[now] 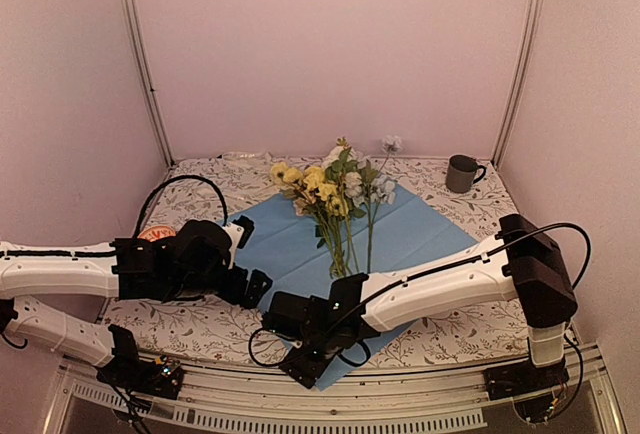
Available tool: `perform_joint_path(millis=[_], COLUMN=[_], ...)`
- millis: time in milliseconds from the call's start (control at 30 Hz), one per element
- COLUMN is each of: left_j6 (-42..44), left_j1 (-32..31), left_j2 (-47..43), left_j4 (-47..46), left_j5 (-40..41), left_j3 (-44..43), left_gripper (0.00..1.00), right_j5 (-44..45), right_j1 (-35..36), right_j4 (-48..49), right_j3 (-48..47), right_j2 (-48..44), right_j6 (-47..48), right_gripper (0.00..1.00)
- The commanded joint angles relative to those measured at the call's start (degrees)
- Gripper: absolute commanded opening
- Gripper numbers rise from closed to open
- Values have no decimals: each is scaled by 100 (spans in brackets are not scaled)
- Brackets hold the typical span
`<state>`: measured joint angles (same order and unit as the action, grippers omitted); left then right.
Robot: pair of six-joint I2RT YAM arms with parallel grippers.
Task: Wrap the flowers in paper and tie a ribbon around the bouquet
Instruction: Pick up the bottom corner of the flattened wrapping paper from the center of the board.
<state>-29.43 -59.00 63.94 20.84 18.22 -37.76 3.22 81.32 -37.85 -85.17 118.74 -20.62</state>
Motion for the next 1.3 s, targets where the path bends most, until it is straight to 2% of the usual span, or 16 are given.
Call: perform_joint_path(millis=[0, 133, 267, 533, 633, 767, 833, 900, 967, 1067, 1167, 1267], left_j6=[-20, 23, 83, 181, 266, 533, 845, 1332, 1939, 2925, 3718, 4239], left_j1=[51, 49, 47, 56, 59, -36, -353, -932, -1507, -2188, -2515, -2554], left_j2=[-67, -25, -5, 44, -1, -178, -330, -482, -612, -659, -468, -188], left_j4=[-18, -31, -85, -133, -194, -571, -975, -1507, -2147, -3396, -4209, -4302], left_j5=[-90, -107, -99, -161, -220, -593, -642, -316, 73, 152, 76, 216], left_j3=[79, 80, 76, 64, 113, 228, 343, 521, 838, 1524, 2022, 2130], left_gripper=[99, 99, 99, 99, 99, 97, 94, 92, 90, 89, 89, 89], right_j5=[544, 734, 1136, 708, 635, 168, -199, -533, -973, -1603, -1947, -2190], right_j1=[-8, -5, -8, -28, -90, -240, -351, -494, -659, -829, -944, -1060], right_j4=[-514, -909, -1131, -747, -712, -435, -245, -106, 39, 253, 341, 340], right_j3=[-264, -169, 26, 57, 147, 423, 607, 755, 876, 1016, 1125, 1225], right_j2=[203, 372, 279, 149, 6, -345, -526, -688, -808, -907, -896, -938], right_j6=[-141, -256, -433, -230, -212, -130, -43, 73, 237, 474, 728, 892], right_gripper=[87, 86, 78, 42, 32, 25, 21, 20, 20, 20, 14, 13])
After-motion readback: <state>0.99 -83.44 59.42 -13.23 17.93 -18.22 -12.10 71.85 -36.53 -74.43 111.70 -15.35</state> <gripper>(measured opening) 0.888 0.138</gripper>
